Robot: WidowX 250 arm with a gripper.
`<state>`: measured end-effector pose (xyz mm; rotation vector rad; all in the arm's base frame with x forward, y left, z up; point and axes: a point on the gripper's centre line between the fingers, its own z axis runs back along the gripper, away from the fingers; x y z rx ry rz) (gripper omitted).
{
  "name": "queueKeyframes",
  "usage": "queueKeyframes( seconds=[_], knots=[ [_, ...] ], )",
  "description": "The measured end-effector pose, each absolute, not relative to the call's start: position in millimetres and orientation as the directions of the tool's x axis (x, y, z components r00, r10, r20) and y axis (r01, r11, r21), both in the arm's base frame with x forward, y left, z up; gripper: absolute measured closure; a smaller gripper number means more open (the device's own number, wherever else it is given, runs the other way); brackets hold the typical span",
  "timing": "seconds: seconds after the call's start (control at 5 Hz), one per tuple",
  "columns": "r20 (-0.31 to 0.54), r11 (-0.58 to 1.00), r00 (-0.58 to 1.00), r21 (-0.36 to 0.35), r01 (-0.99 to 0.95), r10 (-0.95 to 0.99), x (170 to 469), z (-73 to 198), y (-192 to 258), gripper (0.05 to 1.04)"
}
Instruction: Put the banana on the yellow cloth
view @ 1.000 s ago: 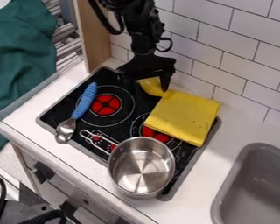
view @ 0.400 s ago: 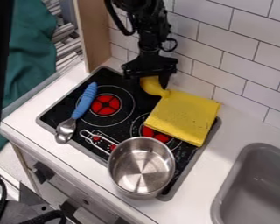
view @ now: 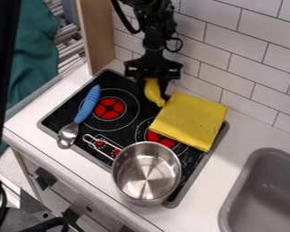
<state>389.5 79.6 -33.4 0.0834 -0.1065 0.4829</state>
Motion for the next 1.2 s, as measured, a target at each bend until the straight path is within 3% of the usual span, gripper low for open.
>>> queueKeyframes(
  seconds=[0.2,0.4,0.6,1.0,1.2],
  knots=[
    [0.15,0.963,0.96,0.093,-0.253,0.237,391,0,56,0.571],
    [0.169,0.998,0.985,0.058,-0.032,0.022,393,8,21,0.572],
    [0.152,0.998,0.987,0.031,0.057,-0.061,390,7,-17,0.573],
    [0.052,0.999,0.998,0.031,-0.02,0.018,356,-16,-23,0.574],
    [0.047,0.997,0.997,0.033,-0.066,0.065,341,-20,-16,0.574]
  ],
)
